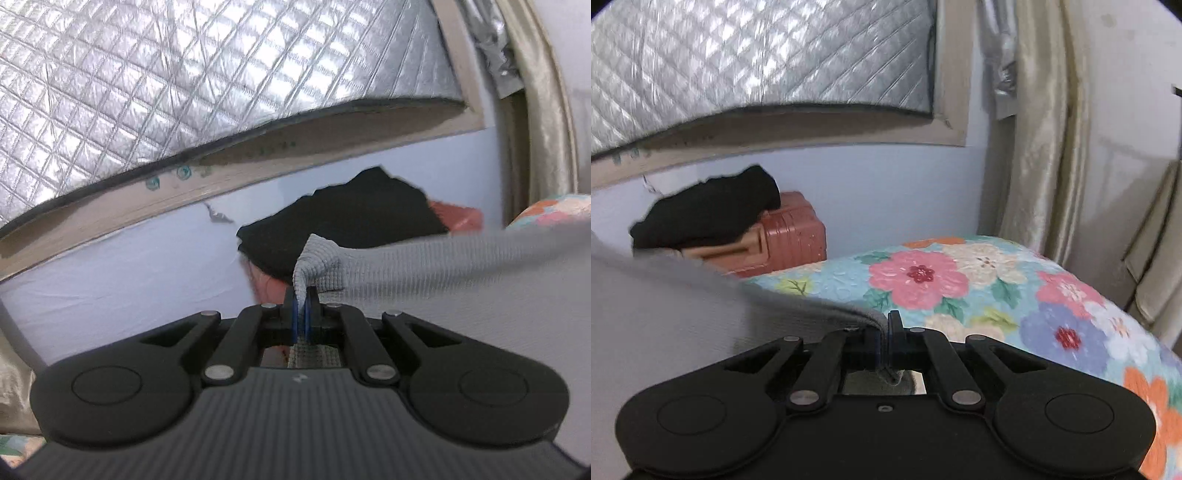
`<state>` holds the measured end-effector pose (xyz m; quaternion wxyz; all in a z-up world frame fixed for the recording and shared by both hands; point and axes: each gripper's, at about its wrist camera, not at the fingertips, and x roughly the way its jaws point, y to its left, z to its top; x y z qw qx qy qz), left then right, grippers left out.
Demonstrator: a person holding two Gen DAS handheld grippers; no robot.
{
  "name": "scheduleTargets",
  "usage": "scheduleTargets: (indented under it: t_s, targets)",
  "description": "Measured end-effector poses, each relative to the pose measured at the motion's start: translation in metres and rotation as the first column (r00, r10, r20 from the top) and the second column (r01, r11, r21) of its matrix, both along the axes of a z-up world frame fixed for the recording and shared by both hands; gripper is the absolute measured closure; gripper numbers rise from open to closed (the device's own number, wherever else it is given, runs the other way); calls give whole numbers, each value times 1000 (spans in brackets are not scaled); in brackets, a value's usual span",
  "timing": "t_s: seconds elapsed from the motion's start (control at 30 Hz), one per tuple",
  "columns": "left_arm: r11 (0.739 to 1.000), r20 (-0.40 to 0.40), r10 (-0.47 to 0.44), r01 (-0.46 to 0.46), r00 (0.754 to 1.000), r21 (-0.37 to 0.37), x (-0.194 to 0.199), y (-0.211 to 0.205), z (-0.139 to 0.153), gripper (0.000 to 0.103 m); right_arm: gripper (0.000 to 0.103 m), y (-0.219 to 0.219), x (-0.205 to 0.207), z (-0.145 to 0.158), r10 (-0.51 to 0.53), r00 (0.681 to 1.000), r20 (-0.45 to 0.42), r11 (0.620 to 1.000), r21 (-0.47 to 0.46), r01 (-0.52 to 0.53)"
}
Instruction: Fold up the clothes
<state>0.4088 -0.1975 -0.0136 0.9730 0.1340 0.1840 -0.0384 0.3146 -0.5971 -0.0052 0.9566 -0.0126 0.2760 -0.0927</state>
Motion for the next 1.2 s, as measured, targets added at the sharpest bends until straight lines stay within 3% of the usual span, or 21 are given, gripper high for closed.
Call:
scheduleTargets:
  t_s: [0.03, 0.07, 0.17, 0.23, 0.33, 0.43, 0.5, 0.63, 0.73, 0.87, 0.97, 1.03, 1.2]
  targets:
    - [1000, -26, 3, -3, 1000, 26, 8, -1, -6, 97, 99, 0, 12, -5, 6, 1000, -29, 1000, -16, -6]
    - [998, -50, 8, -6, 999, 55, 16, -3, -14, 96, 90, -1, 23, -14, -17, 998, -64, 999, -38, 15]
    - [994, -129, -2, 17, 992, 109, 32, -7, -37, 94, 86, -13, 38, -37, -146, 981, -129, 988, -61, 139]
    - [984, -141, 5, 20, 990, 176, 36, -11, -51, 94, 79, -26, 34, -50, -230, 965, -127, 973, -23, 229]
    - [968, -135, 45, -10, 990, 250, 38, -6, -61, 94, 78, -33, 16, -65, -227, 962, -154, 971, 38, 236]
    - [986, -192, 66, -35, 979, 160, 30, 20, -55, 90, 68, -29, -14, -72, -176, 970, -169, 975, 106, 196]
    - [995, -235, 57, -35, 970, 94, 20, 37, -49, 88, 67, -21, -41, -73, -114, 980, -162, 973, 183, 143]
    - [993, -269, -20, 51, 963, 109, -51, 53, -33, 62, 65, 14, -102, -63, 114, 986, -121, 944, 322, -70]
    - [994, -352, -71, 96, 933, 53, -115, 66, -19, 62, 52, 49, -157, -47, 196, 978, -67, 906, 393, -155]
    - [989, -452, -144, 135, 880, -53, -199, 83, 0, 61, 50, 100, -218, -29, 314, 949, -25, 863, 424, -274]
    - [991, -416, -128, 129, 900, -27, -260, 93, 14, 57, 50, 138, -259, -11, 364, 931, -11, 861, 386, -332]
    - [993, -382, -107, 115, 918, 0, -297, 102, 21, 54, 50, 155, -285, -2, 379, 926, -5, 845, 409, -344]
    - [992, -363, -103, 67, 926, -112, -355, 143, 27, 42, 50, 192, -334, 10, 385, 923, 18, 838, 412, -357]
